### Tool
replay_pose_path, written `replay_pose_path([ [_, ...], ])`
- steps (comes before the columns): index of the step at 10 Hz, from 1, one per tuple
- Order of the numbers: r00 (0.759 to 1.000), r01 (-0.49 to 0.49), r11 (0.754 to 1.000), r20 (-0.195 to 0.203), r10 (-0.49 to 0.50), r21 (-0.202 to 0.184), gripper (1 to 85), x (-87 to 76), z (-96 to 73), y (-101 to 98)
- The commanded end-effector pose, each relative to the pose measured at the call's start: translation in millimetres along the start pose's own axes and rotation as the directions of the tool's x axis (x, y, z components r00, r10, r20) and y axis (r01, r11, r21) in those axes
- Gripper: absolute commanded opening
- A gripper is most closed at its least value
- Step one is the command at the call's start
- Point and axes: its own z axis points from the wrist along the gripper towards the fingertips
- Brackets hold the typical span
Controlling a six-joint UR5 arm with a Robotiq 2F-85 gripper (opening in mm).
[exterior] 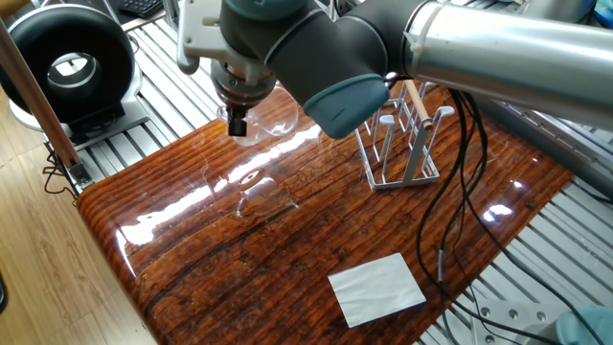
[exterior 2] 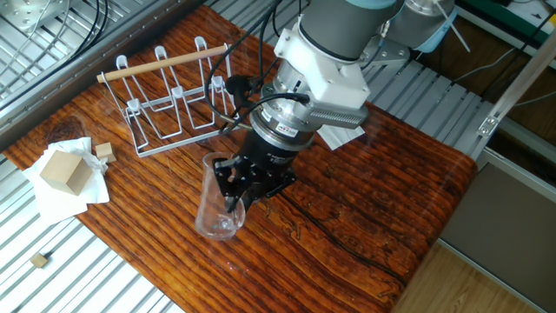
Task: Put the cup on the cup rack
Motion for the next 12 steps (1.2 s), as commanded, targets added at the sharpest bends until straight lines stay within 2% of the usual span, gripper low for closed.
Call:
replay_pose_path([
  [1,0.998,-0.046,0.999,-0.034,0.045,-0.029,1.3,17.5,3.8,9.5],
  [3,0.996,-0.054,0.997,-0.071,0.050,-0.054,1.3,31.9,3.1,18.9],
  [4,0.994,-0.040,0.997,-0.106,0.032,-0.071,1.3,43.1,2.3,24.6],
  [6,0.991,-0.040,0.995,-0.132,0.028,-0.091,1.3,53.0,4.1,31.7],
  [8,0.990,-0.059,0.995,-0.132,0.048,-0.081,1.3,54.5,6.5,30.6],
  [9,0.990,-0.072,0.995,-0.124,0.064,-0.063,1.3,52.3,7.2,26.1],
  [12,0.986,-0.089,0.993,-0.149,0.078,-0.073,1.3,58.2,6.6,29.9],
])
